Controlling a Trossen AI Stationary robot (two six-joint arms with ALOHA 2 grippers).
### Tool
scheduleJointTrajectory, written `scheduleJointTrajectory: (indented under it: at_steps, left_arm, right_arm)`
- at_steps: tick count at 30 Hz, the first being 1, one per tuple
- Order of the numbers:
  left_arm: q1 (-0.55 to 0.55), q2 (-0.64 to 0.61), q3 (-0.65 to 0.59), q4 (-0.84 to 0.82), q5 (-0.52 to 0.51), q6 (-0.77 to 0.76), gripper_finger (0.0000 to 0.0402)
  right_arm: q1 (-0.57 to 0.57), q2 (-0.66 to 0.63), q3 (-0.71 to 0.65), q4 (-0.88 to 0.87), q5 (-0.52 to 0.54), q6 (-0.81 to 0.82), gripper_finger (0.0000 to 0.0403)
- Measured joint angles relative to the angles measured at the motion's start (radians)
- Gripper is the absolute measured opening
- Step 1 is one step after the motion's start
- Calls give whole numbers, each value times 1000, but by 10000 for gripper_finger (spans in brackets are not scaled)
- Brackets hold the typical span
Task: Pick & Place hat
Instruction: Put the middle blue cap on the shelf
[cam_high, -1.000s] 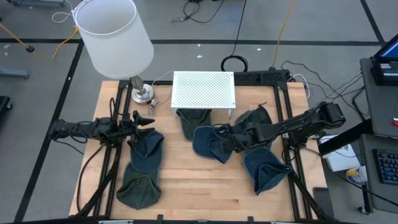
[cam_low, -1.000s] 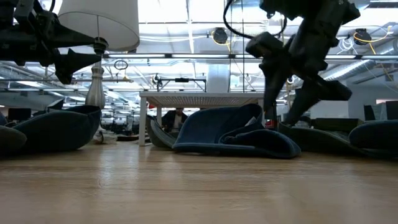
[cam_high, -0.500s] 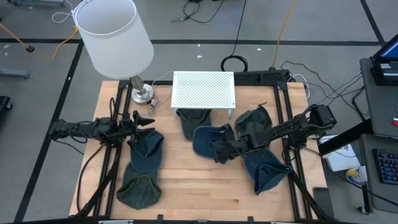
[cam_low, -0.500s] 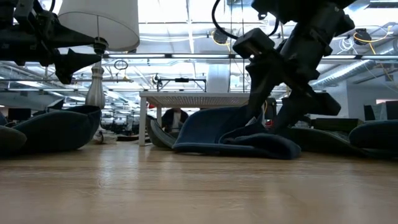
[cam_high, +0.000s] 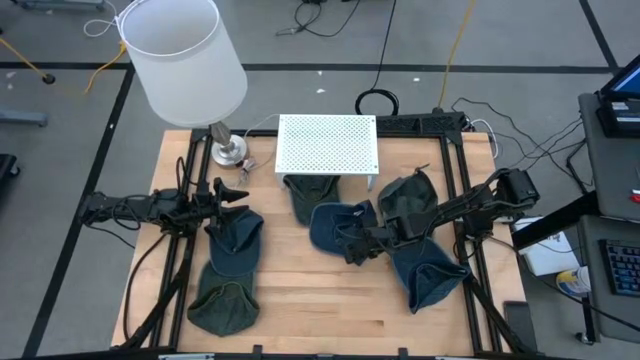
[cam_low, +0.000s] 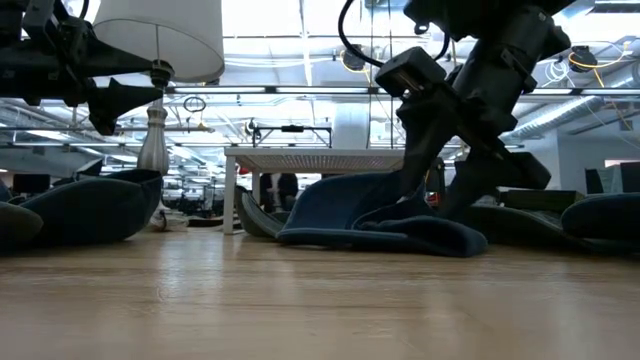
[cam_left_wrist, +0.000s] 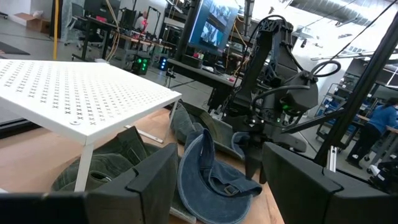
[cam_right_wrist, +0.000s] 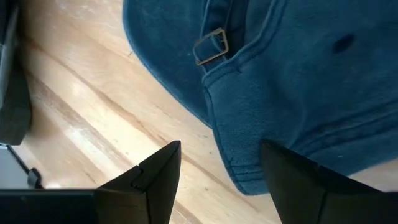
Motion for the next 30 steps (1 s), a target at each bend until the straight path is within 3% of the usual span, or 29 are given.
scheduleJointTrajectory:
  at_steps: [16, 30]
  left_arm:
    - [0, 0, 0, 0, 0, 0, 239]
    - [0, 0, 0, 0, 0, 0, 239]
  right_arm:
    - [-1, 117, 8, -15, -78, 96, 199]
    - [-1, 122, 5, -68, -83, 189, 27]
